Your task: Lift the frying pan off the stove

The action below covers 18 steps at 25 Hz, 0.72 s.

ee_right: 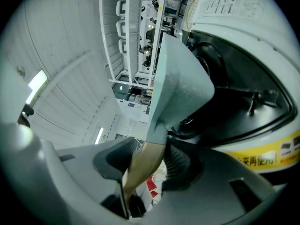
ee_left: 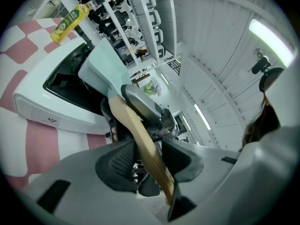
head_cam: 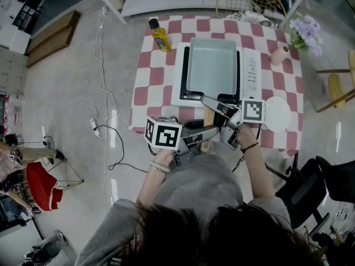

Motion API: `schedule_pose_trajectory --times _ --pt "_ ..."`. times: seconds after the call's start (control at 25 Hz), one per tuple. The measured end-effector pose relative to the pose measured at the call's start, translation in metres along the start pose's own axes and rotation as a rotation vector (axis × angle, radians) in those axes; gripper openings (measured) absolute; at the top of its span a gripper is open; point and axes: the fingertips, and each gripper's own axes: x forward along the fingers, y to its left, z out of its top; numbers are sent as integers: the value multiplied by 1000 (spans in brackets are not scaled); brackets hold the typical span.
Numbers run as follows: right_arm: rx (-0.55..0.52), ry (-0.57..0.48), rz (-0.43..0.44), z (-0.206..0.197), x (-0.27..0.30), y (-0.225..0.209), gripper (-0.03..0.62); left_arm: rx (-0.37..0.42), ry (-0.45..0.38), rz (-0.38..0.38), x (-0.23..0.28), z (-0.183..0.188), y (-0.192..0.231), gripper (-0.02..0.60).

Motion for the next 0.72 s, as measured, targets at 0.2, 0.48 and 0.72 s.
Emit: schedule_pose_trajectory --times 0.2,0.48,0.72 --pt "3 -6 10 0 0 2 201 25 8 12 0 -1 -1 181" --pt "-35 -7 30 4 1 14 199 60 4 13 -1 3 -7 181" --pt "-51 -12 38 5 2 24 199 84 1 9 -4 5 -13 181"
